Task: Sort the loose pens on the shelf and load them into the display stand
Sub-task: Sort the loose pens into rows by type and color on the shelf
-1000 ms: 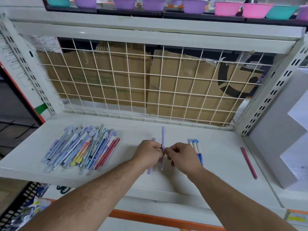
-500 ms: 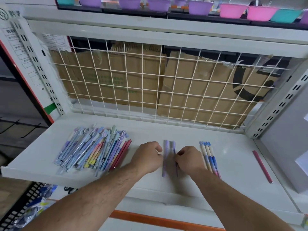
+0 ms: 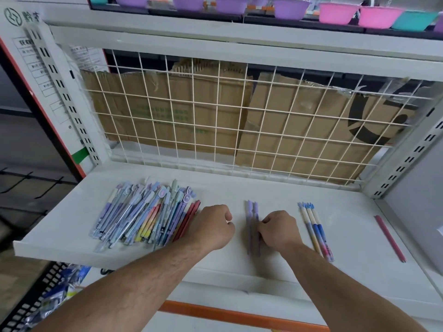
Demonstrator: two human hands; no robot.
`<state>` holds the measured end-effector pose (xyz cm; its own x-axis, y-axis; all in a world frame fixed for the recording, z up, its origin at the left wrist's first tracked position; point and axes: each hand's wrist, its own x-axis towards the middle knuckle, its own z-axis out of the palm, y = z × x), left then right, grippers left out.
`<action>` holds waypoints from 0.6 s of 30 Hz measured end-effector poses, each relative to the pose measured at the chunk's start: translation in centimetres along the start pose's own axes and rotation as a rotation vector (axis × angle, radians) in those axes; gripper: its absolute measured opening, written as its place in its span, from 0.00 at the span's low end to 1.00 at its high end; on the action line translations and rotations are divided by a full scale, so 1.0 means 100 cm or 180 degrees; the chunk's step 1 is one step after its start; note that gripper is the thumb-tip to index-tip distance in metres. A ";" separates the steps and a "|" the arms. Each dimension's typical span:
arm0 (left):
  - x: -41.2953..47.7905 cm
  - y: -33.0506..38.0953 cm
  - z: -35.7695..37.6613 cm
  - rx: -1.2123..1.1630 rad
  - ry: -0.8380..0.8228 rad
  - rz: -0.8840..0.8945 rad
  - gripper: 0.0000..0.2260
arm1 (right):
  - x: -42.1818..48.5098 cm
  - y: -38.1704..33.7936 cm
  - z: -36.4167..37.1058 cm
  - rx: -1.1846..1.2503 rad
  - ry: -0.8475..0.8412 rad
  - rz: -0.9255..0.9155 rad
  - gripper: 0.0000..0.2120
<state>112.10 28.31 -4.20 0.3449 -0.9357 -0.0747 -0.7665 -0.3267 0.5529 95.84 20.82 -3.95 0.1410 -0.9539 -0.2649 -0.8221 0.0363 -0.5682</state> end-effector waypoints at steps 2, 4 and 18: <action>-0.002 -0.002 -0.001 0.0185 0.0088 0.0066 0.10 | -0.004 -0.003 -0.001 -0.0056 0.0077 -0.0008 0.14; -0.004 -0.005 -0.007 0.0594 0.0210 0.0125 0.11 | -0.010 -0.007 -0.004 -0.0160 0.0224 -0.0093 0.13; -0.008 -0.035 -0.049 0.1391 0.0120 -0.0486 0.07 | -0.042 -0.040 0.001 -0.0294 0.0458 -0.0720 0.08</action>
<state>117.15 30.89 -2.02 0.4849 -0.8696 -0.0933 -0.8590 -0.4936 0.1358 98.63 24.71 -0.68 0.2521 -0.9674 -0.0223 -0.8264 -0.2033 -0.5251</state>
